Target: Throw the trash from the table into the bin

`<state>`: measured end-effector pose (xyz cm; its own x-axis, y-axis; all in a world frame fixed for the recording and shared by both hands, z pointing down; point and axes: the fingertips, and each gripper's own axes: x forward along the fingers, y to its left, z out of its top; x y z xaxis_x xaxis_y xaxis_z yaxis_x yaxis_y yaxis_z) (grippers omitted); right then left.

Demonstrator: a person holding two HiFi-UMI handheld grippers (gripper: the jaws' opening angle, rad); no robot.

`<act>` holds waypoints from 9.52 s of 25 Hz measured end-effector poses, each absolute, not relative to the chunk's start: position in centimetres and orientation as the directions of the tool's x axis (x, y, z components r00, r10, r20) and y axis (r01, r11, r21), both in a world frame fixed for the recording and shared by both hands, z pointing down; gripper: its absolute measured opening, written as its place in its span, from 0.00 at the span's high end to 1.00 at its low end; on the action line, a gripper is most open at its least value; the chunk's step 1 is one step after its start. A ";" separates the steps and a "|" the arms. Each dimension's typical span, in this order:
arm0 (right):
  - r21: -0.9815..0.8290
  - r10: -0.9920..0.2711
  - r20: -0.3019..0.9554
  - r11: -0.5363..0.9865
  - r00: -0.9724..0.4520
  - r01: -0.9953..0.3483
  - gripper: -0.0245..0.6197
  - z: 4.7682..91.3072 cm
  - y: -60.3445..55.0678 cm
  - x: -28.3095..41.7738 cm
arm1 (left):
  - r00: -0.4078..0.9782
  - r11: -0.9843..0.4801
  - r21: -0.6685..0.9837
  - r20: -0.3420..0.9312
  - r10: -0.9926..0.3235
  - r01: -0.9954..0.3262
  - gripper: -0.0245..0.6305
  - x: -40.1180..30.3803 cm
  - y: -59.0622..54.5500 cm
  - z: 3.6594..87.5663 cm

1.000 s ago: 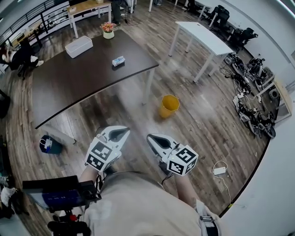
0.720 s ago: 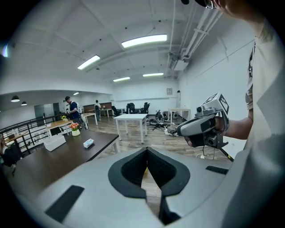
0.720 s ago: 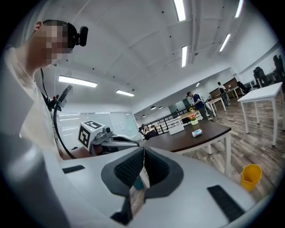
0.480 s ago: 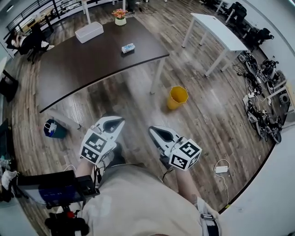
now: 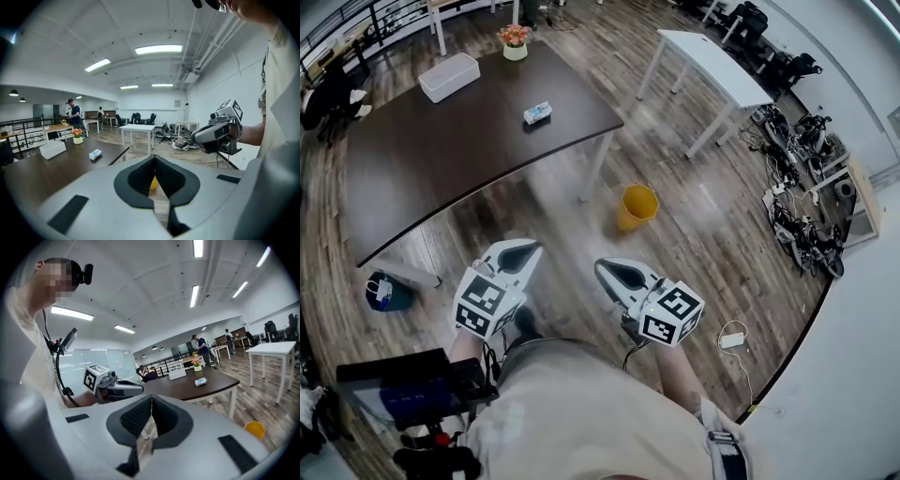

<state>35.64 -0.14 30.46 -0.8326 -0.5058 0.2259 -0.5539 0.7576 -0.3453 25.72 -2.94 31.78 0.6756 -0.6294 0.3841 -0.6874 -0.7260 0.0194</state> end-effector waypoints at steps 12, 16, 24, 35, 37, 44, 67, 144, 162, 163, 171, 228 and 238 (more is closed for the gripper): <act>-0.284 -0.426 0.318 0.810 -0.847 -0.514 0.94 29.6 -7.4 19.2 | 0.632 -0.649 0.058 0.308 -0.711 -0.759 0.94 8.8 -9.7 30.6; -0.275 -0.345 0.321 0.857 -0.882 -0.435 0.94 29.6 -9.0 15.8 | 0.582 -0.608 0.033 0.330 -0.743 -0.794 0.94 6.6 -10.0 31.2; -0.227 -0.228 0.332 0.923 -0.915 -0.312 0.94 30.3 -10.6 10.2 | 0.460 -0.476 0.048 0.358 -0.812 -0.878 0.94 0.5 -9.6 33.0; -0.271 -0.178 0.291 0.927 -0.940 -0.259 0.94 30.7 -18.1 10.5 | 0.387 -0.423 0.000 0.406 -0.828 -0.906 0.94 0.8 -14.5 32.7; -0.299 -0.157 0.290 0.922 -0.944 -0.245 0.94 32.1 -21.7 10.8 | 0.360 -0.398 0.000 0.424 -0.831 -0.918 0.94 1.0 -17.5 33.7; -0.336 -0.134 0.256 0.916 -0.957 -0.218 0.94 33.0 -33.3 16.3 | 0.305 -0.331 0.030 0.475 -0.825 -0.943 0.94 5.5 -26.1 35.0; 0.052 0.059 0.613 0.992 -0.788 0.116 0.93 44.0 -53.8 19.0 | 0.095 -0.130 -0.019 0.581 -0.808 -0.991 0.94 9.9 -35.6 36.9; -0.439 -0.041 0.485 0.852 -0.873 -0.284 0.56 41.0 -32.8 9.5 | 0.147 -0.107 0.122 0.406 -0.902 -0.987 0.94 -2.7 -5.1 36.4; -0.665 -0.031 0.200 0.730 -0.979 -0.159 0.58 37.4 -25.4 24.3 | 0.321 -0.325 0.070 0.446 -0.835 -0.943 0.94 13.5 -7.5 35.5; -0.672 -0.027 0.198 0.724 -0.980 -0.156 0.59 37.7 -25.1 25.2 | 0.330 -0.336 0.070 0.451 -0.829 -0.939 0.94 14.7 -7.8 35.6; -0.711 0.034 0.177 0.695 -0.984 -0.104 0.60 38.1 -23.8 29.0 | 0.363 -0.372 0.085 0.489 -0.793 -0.925 0.94 20.2 -10.0 35.0; -0.413 0.146 0.690 0.884 -0.709 -0.219 0.57 52.1 0.2 11.9 | 0.190 -0.111 0.174 0.549 -0.814 -0.978 0.94 -4.5 10.5 43.0; -0.402 0.307 0.786 0.913 -0.537 -0.066 0.57 63.0 -5.7 7.5 | 0.096 -0.060 0.078 0.647 -0.756 -0.995 0.94 -8.4 0.5 44.8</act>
